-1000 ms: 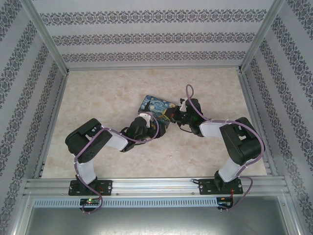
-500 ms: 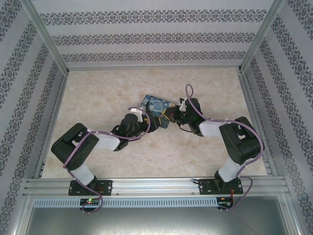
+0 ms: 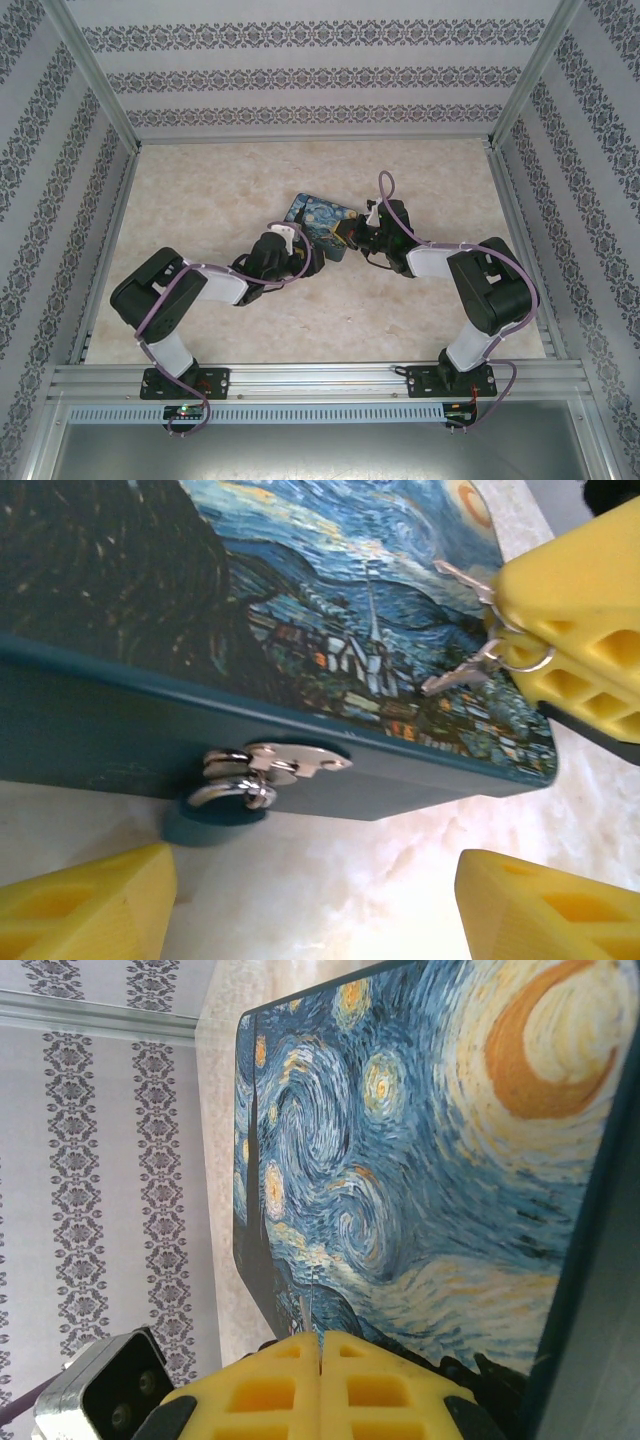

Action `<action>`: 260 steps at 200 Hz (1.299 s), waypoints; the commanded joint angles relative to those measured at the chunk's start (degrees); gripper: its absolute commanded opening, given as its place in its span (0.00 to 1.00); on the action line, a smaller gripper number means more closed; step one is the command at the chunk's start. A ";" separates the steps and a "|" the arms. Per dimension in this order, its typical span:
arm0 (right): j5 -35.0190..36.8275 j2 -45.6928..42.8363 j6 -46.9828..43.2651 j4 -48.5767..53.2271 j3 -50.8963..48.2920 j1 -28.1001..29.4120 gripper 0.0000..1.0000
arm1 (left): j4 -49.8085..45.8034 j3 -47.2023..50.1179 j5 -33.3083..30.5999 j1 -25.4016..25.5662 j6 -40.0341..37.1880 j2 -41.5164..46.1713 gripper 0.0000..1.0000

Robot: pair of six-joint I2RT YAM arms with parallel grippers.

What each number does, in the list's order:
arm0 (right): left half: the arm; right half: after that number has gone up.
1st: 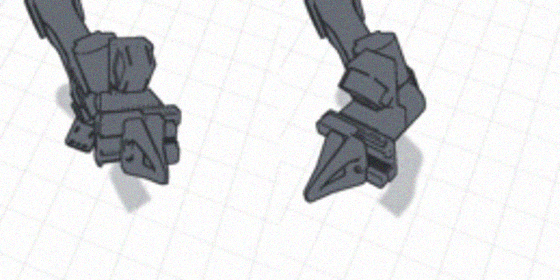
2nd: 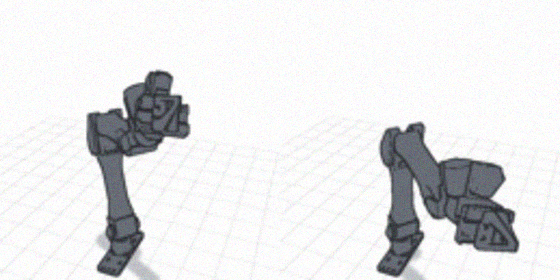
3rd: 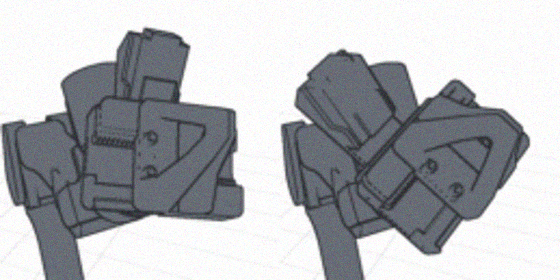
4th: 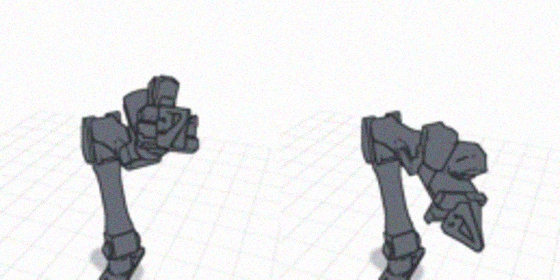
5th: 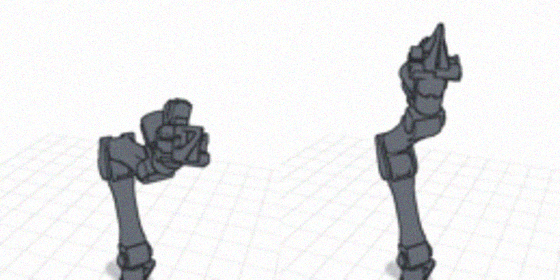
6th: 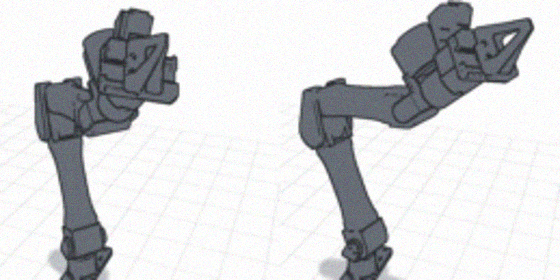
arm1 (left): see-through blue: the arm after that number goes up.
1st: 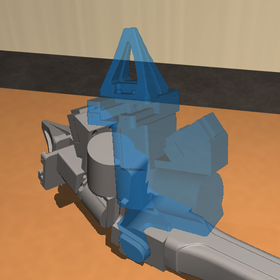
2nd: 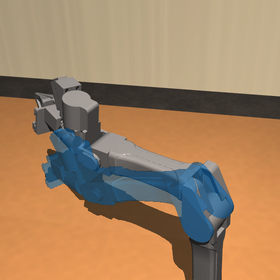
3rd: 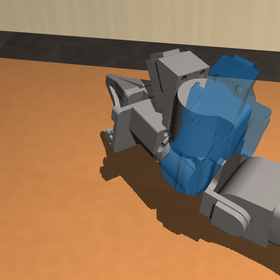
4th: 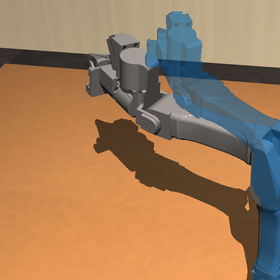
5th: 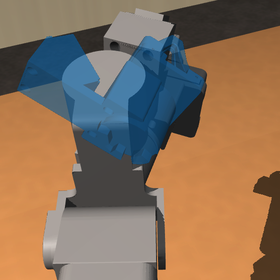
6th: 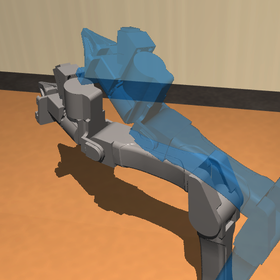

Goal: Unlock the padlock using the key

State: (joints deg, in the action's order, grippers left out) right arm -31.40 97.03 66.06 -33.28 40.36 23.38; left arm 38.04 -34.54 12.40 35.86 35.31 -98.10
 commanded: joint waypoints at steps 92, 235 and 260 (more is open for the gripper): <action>0.55 2.06 -0.91 3.04 0.06 0.01 0.00 | -2.67 -6.93 2.56 -2.52 -8.39 -7.26 0.73; 0.46 2.99 -1.18 3.03 -0.02 -0.08 0.00 | 17.58 -2.03 11.80 -3.55 6.35 -9.65 0.71; 0.46 3.00 -1.20 2.99 -0.07 -0.04 0.00 | 20.59 -0.74 11.64 -3.67 8.81 -9.81 0.70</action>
State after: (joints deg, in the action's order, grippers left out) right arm -31.46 97.78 66.06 -33.98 40.75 23.35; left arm 50.41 -36.69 22.57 32.86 39.97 -106.80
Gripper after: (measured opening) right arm 0.064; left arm 0.705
